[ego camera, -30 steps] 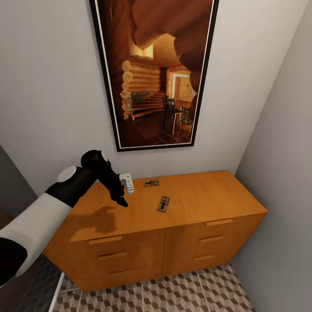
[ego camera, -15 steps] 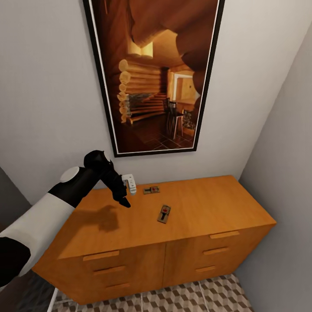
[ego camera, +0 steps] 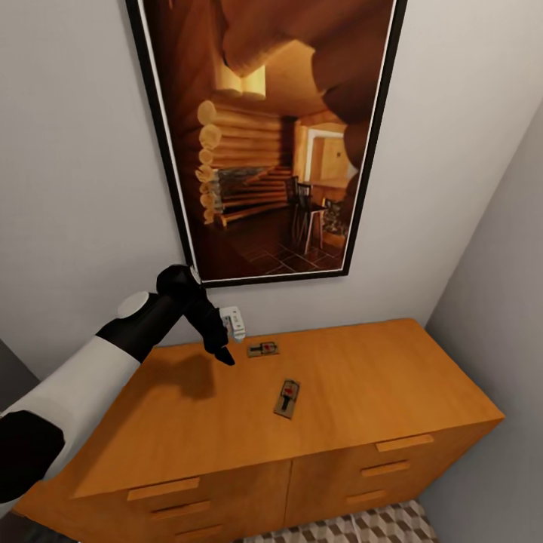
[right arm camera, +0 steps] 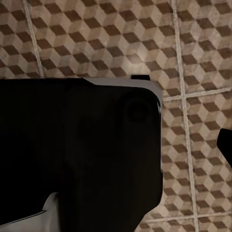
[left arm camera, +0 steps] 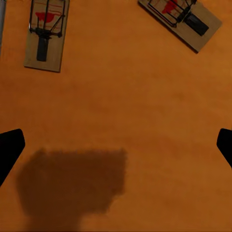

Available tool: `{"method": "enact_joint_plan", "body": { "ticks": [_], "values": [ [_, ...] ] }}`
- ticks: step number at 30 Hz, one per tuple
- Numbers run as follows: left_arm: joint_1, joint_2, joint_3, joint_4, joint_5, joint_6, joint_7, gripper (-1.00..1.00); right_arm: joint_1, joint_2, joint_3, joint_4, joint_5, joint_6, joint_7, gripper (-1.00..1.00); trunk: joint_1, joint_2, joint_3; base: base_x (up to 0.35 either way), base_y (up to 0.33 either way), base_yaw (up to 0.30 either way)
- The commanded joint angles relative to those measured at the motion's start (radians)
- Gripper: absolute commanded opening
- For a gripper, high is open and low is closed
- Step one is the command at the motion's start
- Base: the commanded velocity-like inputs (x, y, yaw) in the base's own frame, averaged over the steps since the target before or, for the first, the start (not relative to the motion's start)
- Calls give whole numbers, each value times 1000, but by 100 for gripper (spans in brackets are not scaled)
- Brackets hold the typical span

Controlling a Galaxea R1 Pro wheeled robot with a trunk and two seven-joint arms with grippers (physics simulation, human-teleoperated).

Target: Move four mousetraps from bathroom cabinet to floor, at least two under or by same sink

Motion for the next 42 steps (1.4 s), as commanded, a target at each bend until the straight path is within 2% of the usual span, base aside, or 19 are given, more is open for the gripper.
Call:
{"method": "enact_joint_plan", "body": {
  "ticks": [1, 5, 10, 22, 42],
  "values": [
    [-1, -3, -2, 3, -8, 11, -9, 100, -1, 0, 5, 1, -11, -4, 6, 100, 1, -2, -2, 106, 0, 0],
    [4, -27, -6, 19, -10, 10, -9, 100, -1, 0, 5, 1, -11, -3, 6, 100, 1, -2, -2, 45, 0, 0],
    [7, -39, -7, 25, -10, 9, -9, 100, -1, 0, 5, 1, -11, -4, 6, 100, 1, -2, -2, 10, 0, 0],
    [14, -42, -7, 58, -10, 9, -1, 100, -1, 2, 5, 2, -11, -3, 7, 100, 1, -2, -2, 1, 0, 0],
    [14, -42, -6, 59, -12, 9, -1, 100, -1, 6, 5, 2, -11, -3, 7, 100, 1, -2, -10, 0, 0, 0]
  ]
}}
